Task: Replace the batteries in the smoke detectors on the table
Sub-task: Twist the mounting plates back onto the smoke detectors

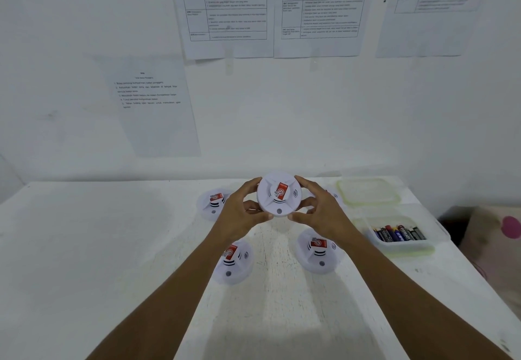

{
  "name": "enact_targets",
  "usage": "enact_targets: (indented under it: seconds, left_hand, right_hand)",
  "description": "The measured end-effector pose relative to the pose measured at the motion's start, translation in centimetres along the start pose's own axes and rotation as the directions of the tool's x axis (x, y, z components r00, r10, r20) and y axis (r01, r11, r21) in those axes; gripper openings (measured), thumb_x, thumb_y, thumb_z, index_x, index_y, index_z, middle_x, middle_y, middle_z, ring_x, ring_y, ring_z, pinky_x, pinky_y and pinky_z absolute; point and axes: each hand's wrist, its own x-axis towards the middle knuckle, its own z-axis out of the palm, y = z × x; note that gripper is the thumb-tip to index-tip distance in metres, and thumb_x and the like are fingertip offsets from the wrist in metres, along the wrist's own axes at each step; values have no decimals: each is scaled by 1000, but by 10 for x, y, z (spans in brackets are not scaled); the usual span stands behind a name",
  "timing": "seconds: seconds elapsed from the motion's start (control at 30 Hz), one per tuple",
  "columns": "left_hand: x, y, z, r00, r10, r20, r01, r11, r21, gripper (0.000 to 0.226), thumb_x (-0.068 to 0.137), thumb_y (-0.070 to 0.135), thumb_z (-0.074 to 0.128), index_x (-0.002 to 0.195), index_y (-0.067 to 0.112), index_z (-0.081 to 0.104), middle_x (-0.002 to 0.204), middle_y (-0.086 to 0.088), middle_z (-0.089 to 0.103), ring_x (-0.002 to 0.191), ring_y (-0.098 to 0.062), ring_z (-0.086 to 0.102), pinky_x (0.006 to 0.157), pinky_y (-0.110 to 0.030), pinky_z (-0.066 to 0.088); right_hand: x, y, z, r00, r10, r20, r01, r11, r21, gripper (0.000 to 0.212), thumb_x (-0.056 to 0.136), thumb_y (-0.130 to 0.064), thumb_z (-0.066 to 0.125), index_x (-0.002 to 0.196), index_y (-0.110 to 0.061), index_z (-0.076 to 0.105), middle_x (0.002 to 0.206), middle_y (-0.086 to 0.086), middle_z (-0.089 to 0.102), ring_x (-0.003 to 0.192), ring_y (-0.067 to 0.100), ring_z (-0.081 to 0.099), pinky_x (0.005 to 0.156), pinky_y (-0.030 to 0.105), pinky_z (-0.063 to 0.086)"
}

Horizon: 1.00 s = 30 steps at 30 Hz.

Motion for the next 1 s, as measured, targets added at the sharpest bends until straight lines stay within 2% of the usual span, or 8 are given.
enact_targets:
  seconds: [0.07,0.2,0.37,0.5,0.63,0.7,0.8,1.0]
  left_hand:
    - [1,-2,0,1000,-1,2,1,1000,1,70,74,11,83,129,37,49,126,11,60,108,-21,66,86,-24,57]
    - [5,-5,0,1000,-5,4,5,1000,9,69,74,9,83,129,33,49,124,12,61,103,-19,68,81,-20,56]
    - [13,-21,-1,998,-47,47,41,990,134,72,73,10,84,134,26,49,126,5,57,91,-19,71,76,-23,58]
    - [22,-35,0,989,-80,122,28,926,376,68,72,21,86,131,22,54,121,4,61,95,-13,65,75,-18,56]
    - [34,-48,2,983,-106,153,25,889,457,53,75,21,83,121,17,59,106,10,64,96,-10,62,85,-23,53]
    - [41,-53,2,982,-130,140,47,875,482,51,74,20,83,119,14,59,107,5,65,97,-13,61,87,-25,52]
    - [50,-62,4,984,-128,122,45,849,526,51,72,20,84,117,12,61,112,-5,65,101,-21,57,91,-38,50]
    - [58,-71,4,984,-135,113,46,816,576,44,75,19,81,114,10,63,108,-8,64,100,-23,54,89,-38,49]
  right_hand:
    - [1,0,0,1000,-8,2,8,1000,-1,81,72,-11,84,140,-30,43,135,-6,51,94,12,67,76,28,58]
    - [4,4,-1,1000,-26,6,27,999,-20,81,71,-11,84,140,-28,44,136,-7,48,94,16,68,73,30,58]
    - [14,20,1,997,-6,74,23,974,-225,82,71,-24,85,141,-24,43,126,-13,52,90,6,66,71,17,52]
    - [25,37,9,978,65,197,23,909,-417,74,67,-37,84,132,-21,51,120,-11,64,102,12,64,87,27,52]
    - [40,40,14,980,81,183,5,905,-426,67,66,-33,84,125,-17,57,116,-5,68,98,12,63,86,26,50]
    - [49,40,15,977,89,193,5,898,-440,57,67,-28,85,118,-16,60,111,-4,69,93,11,62,82,24,49]
    - [58,44,18,973,108,203,-1,884,-467,51,69,-25,84,113,-13,62,108,1,69,92,16,63,83,30,52]
    - [74,47,25,967,146,208,-21,863,-505,49,74,-25,80,116,-13,60,113,3,67,97,21,63,89,37,52]
